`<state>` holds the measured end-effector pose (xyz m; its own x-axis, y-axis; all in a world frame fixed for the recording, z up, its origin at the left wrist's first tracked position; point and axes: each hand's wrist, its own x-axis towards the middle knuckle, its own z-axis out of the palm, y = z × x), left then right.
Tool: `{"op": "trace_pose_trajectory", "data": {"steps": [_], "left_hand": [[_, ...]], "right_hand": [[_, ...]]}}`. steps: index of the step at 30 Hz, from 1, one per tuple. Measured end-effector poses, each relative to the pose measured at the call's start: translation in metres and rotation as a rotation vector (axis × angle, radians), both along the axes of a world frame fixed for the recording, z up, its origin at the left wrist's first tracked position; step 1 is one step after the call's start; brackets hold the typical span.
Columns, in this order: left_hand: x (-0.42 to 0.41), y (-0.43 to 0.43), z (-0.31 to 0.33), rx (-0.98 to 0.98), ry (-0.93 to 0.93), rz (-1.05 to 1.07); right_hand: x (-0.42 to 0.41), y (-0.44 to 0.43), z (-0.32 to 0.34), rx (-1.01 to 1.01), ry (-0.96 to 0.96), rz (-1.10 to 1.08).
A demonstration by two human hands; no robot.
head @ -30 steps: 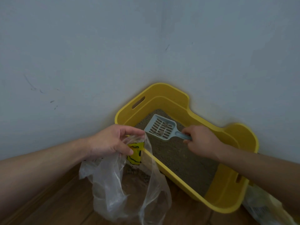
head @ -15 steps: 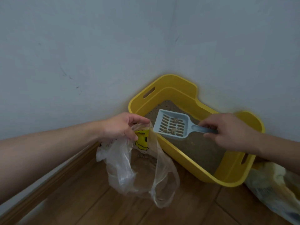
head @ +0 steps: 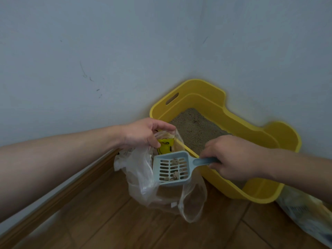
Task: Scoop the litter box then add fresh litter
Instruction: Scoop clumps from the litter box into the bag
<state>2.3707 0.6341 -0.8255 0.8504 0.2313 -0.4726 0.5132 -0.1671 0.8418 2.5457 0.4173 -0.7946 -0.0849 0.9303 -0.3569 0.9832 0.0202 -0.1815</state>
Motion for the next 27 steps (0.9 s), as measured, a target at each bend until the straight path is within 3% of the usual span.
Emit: {"op": "trace_pose_trajectory", "data": {"steps": [5,27], "left_hand": [[-0.001,-0.002,0.002,-0.003,-0.03,-0.004],[-0.003,0.003,-0.008,-0.096,-0.062,0.051]], "right_hand": [[-0.011,0.02,-0.005,-0.031,-0.033,0.034],[0.007,0.028,-0.031,0.049,0.228,-0.154]]}}
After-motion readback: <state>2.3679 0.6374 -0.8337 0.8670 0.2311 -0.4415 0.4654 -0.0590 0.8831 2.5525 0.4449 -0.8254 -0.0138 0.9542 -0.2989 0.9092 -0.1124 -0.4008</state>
